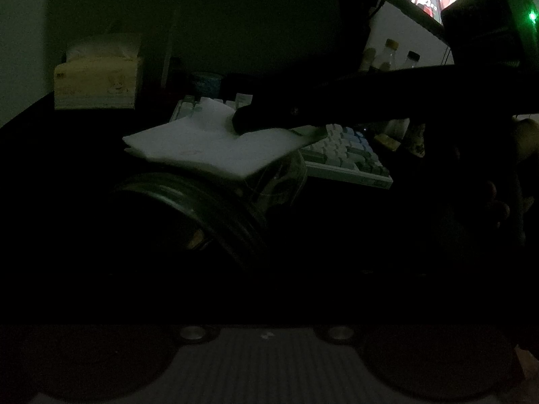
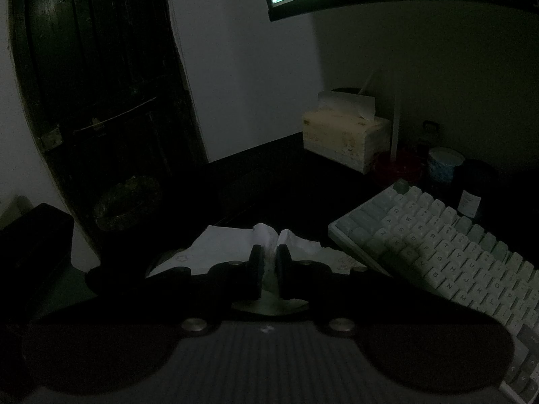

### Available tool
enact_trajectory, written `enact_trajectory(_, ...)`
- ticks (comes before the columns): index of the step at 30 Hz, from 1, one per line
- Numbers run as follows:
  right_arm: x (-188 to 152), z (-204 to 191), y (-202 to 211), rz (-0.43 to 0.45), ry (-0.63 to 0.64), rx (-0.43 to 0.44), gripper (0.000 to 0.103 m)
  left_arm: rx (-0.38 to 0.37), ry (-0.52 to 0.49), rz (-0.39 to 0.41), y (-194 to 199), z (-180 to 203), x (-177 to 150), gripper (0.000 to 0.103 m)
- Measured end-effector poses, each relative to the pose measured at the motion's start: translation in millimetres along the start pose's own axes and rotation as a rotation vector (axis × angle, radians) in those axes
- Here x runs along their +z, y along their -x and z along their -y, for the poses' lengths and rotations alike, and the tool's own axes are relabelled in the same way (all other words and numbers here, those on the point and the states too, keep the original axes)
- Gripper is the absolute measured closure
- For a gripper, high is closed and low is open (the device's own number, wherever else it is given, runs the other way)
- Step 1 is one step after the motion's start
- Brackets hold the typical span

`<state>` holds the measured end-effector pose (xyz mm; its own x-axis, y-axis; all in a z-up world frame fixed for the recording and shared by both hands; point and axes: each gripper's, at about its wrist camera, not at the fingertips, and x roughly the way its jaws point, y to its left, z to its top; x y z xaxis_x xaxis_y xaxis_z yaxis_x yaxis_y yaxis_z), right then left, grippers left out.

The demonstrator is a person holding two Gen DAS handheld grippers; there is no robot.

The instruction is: Clean container

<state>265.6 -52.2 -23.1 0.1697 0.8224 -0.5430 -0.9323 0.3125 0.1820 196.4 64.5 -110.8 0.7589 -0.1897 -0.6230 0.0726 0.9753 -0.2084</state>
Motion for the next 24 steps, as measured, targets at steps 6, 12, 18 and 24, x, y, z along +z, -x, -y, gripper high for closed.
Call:
enact_trajectory(6, 0, 2, 0, 0.0, 0.001, 0.001, 0.092, -0.001, -0.002, -0.001, 0, -1, 1, 0.033)
enact_trajectory(12, -2, 1, 3, 0.001, 0.012, 0.007, 0.092, -0.002, -0.002, -0.002, 0, -1, 1, 0.033)
enact_trajectory(18, -1, -1, 2, -0.004, -0.007, 0.009, 0.092, 0.001, 0.001, -0.002, 1, 1, 0, 0.033)
enact_trajectory(24, -1, -13, 4, -0.022, -0.023, 0.106, 0.092, -0.013, -0.065, -0.009, 2, 10, -4, 0.034)
